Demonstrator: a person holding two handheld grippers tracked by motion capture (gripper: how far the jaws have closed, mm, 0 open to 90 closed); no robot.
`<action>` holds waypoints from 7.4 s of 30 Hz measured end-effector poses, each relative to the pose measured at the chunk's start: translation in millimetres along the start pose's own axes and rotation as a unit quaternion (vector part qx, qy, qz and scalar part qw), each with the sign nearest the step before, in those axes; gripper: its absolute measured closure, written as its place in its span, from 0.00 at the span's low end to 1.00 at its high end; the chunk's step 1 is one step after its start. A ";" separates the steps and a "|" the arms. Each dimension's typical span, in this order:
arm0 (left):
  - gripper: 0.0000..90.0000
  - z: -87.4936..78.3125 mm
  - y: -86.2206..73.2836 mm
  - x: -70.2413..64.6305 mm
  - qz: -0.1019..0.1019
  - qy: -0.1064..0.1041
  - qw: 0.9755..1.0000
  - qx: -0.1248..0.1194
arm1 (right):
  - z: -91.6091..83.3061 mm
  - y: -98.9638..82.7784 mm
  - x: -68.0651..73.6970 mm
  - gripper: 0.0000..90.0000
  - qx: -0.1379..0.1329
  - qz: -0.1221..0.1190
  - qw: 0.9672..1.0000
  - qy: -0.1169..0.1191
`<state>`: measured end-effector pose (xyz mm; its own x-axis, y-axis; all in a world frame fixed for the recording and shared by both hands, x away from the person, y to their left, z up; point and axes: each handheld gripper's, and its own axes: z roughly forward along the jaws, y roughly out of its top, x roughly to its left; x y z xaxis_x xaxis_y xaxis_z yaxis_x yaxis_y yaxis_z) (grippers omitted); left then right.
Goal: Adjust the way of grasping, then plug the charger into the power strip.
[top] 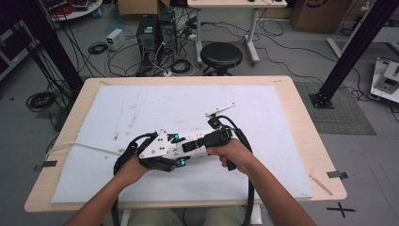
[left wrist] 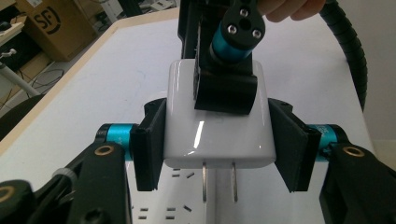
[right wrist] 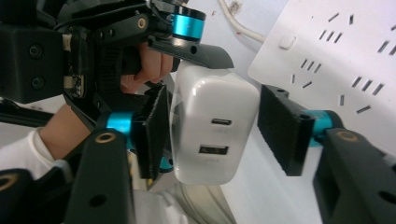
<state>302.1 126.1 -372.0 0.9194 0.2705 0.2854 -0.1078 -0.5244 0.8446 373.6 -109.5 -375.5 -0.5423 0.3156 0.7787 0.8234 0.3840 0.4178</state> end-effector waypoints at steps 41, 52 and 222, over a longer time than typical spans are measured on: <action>0.30 -59.6 -54.5 16.9 -0.191 0.119 0.974 -0.003 | -67.9 -33.4 7.0 0.70 -0.081 -0.173 0.956 -0.223; 0.30 -74.3 -59.1 17.2 -0.203 0.150 0.968 0.008 | -74.4 -38.4 8.1 0.70 -0.054 -0.194 0.941 -0.272; 0.30 -86.0 -108.9 24.1 -0.261 0.171 0.950 -0.007 | -66.3 18.2 7.3 0.23 0.006 -0.285 0.893 -0.349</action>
<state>303.5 259.1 -418.2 0.6728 0.7384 -0.0462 0.3226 -0.2366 0.9165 395.7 -157.7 -331.2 -0.8480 0.5284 -0.0426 0.3806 0.6628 0.6448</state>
